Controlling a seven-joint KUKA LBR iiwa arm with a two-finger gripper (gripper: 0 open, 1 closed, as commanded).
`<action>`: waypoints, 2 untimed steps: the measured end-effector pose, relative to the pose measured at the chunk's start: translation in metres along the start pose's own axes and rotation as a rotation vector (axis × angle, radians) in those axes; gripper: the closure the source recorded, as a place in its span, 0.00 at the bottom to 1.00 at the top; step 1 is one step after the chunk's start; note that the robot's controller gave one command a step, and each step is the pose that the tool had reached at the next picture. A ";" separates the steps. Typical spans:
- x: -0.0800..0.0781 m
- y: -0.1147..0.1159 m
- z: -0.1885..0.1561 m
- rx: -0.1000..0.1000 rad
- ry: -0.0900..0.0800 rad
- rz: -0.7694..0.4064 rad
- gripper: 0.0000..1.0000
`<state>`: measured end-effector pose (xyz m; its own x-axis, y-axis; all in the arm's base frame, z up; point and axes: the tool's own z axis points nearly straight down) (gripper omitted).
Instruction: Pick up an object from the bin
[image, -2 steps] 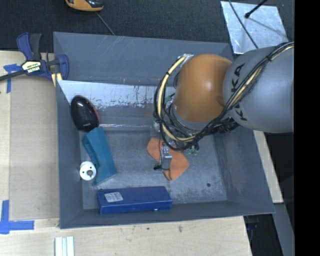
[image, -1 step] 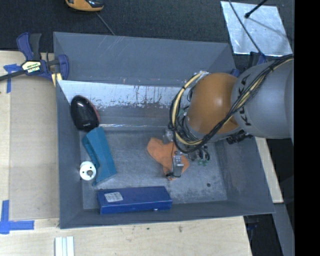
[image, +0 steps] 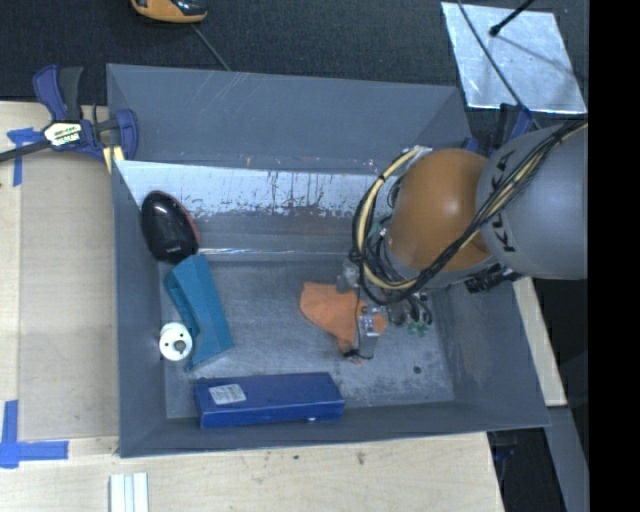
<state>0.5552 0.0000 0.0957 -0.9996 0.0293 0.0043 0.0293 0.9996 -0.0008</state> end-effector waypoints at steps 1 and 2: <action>0.002 -0.001 -0.029 -0.002 -0.010 0.083 0.00; 0.001 -0.005 0.024 -0.002 -0.007 0.118 0.00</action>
Offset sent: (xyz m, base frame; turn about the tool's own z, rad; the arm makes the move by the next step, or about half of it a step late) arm -0.0017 -0.0051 -0.0257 0.1219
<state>0.5543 -0.0049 0.0714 -0.9891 0.1472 -0.0027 0.1472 0.9891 0.0007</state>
